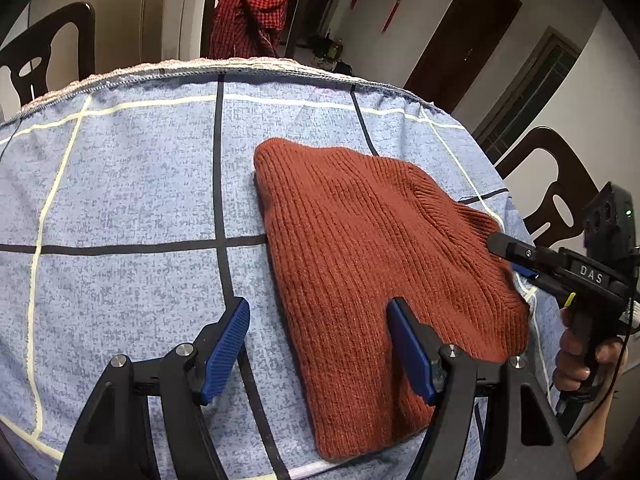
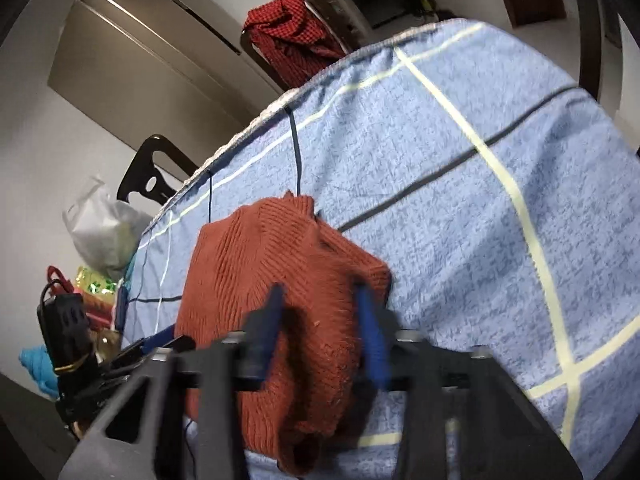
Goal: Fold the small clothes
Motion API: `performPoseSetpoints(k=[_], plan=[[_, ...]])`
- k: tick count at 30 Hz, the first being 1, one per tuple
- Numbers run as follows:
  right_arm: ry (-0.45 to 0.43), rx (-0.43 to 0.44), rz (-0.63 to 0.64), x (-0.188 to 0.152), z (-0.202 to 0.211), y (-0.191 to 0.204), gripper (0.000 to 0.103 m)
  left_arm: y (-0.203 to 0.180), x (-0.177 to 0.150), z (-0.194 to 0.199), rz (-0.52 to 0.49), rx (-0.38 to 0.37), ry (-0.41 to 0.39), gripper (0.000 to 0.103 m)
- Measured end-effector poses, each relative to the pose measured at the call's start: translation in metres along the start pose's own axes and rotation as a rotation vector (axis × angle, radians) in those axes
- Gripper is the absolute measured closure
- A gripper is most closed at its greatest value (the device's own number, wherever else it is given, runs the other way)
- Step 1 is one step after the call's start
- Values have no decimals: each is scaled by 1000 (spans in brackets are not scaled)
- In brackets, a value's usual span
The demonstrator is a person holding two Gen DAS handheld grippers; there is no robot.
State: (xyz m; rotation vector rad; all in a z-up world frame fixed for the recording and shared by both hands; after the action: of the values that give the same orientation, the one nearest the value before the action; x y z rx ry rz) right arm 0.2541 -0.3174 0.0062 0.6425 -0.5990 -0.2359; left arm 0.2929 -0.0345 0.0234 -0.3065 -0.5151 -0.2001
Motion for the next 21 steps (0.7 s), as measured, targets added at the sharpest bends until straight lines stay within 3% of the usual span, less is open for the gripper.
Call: performPoseSetpoints(k=[2, 7, 9, 14, 17, 20, 21], plan=[[-11, 38, 7, 3, 4, 9, 88, -2, 1, 2, -6, 7, -8, 30], [-44, 320, 8, 14, 17, 25, 90, -1, 1, 5, 6, 2, -20, 30], [-50, 361, -12, 16, 14, 17, 90, -1, 0, 4, 1, 9, -15, 30], [59, 302, -204, 11, -24, -39, 90, -5, -3, 0, -2, 4, -6, 30], [47, 276, -226, 3, -23, -53, 90, -7, -2, -1, -10, 10, -3, 30], [28, 207, -194, 2, -13, -52, 79, -11, -1, 0, -22, 19, -6, 30], [24, 183, -172, 2, -11, -50, 69, -12, 0, 0, -27, 18, -10, 30]])
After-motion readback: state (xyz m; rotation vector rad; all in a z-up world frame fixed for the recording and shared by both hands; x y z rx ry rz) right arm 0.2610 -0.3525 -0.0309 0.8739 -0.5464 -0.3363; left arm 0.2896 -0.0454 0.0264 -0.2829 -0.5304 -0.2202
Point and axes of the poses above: each gripper's, at about its wrist camera, not at the fingertips, and z roughly against the way its jaws point, y to its left, x to its top, the point moved 2 cm from there along -z, roughly the way its jaws point, and after that the axes turned 4 degrees about x, right-handed, at the moved point
